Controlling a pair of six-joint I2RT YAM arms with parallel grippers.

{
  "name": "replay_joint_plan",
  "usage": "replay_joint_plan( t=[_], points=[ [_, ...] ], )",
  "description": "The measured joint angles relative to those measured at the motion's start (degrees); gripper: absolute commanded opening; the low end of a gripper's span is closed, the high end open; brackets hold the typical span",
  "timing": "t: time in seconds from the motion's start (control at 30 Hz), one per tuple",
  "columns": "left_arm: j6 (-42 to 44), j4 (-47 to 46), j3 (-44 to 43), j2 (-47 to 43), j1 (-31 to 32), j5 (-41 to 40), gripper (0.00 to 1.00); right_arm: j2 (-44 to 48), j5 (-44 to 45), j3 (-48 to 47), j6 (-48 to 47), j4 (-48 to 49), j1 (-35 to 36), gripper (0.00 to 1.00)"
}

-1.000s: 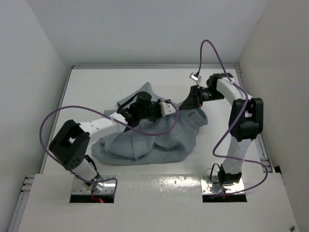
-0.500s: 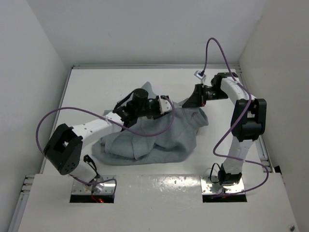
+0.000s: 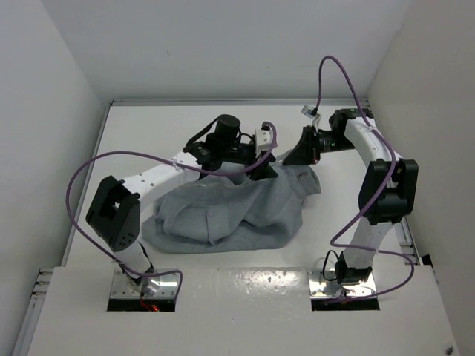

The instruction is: Zip up the jacket

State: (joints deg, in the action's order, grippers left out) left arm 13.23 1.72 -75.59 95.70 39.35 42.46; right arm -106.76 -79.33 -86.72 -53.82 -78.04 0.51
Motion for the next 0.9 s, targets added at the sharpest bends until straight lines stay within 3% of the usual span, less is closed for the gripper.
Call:
replay_joint_plan(
  t=[0.13, 0.53, 0.73, 0.9],
  points=[
    [-1.4, 1.88, -0.7, 0.2, -0.83, 2.16, 0.66, 0.09, 0.11, 0.0, -0.68, 0.0, 0.0, 0.0],
    [-10.95, 2.91, -5.4, 2.25, -1.95, 2.67, 0.63, 3.17, 1.31, 0.9, -1.7, 0.13, 0.04, 0.0],
    [-15.06, 2.4, -7.8, 5.44, -2.12, 4.37, 0.52, 4.09, 2.29, 1.09, -1.73, 0.2, 0.04, 0.0],
    [-15.72, 3.82, -8.26, 6.64, -2.19, 5.46, 0.28, 4.52, 2.73, 1.2, -1.7, 0.59, 0.04, 0.0]
  ],
)
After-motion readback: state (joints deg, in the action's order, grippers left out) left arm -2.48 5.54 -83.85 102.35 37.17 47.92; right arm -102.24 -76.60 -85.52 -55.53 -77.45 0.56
